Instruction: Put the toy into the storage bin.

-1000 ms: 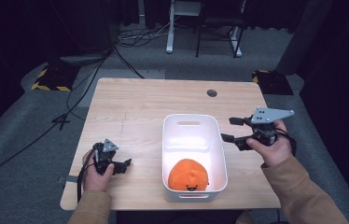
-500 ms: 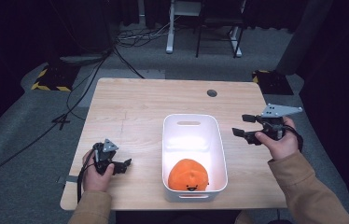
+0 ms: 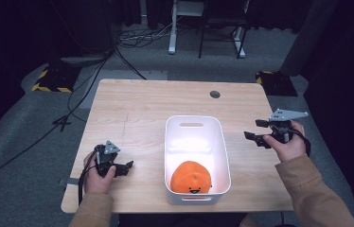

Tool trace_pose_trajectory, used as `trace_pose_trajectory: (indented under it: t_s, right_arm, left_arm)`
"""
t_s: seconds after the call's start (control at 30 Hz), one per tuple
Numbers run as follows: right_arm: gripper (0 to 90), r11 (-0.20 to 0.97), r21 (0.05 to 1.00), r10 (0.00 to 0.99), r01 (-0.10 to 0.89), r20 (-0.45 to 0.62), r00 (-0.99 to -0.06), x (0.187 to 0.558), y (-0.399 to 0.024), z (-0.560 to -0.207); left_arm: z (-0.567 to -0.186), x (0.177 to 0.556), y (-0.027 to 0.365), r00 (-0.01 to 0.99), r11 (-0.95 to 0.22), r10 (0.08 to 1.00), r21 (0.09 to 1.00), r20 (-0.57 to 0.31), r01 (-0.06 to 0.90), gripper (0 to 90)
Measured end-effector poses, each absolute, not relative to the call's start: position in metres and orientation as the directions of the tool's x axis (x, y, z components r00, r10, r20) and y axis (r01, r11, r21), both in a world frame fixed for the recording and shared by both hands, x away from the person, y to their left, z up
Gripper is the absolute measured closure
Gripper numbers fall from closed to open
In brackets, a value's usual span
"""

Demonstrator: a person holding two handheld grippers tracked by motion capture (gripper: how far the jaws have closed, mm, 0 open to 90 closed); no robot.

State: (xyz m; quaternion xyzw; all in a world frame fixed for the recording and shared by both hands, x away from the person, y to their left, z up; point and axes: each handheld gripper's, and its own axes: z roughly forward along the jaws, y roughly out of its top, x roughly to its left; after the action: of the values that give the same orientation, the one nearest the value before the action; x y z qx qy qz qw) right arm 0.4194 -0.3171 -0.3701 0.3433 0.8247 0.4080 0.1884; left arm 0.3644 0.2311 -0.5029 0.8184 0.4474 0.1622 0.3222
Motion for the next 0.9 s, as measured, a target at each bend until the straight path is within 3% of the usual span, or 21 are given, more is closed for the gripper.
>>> trace_pose_trajectory:
  t_s: [0.9]
  right_arm:
    - [26.9,0.434,0.658,0.789,0.615,0.052,-0.612,0.433,-0.358,-0.456]
  left_arm:
    - [-0.503,0.364,0.231,0.548,-0.391,0.836,0.672,-0.026,0.629,9.9]
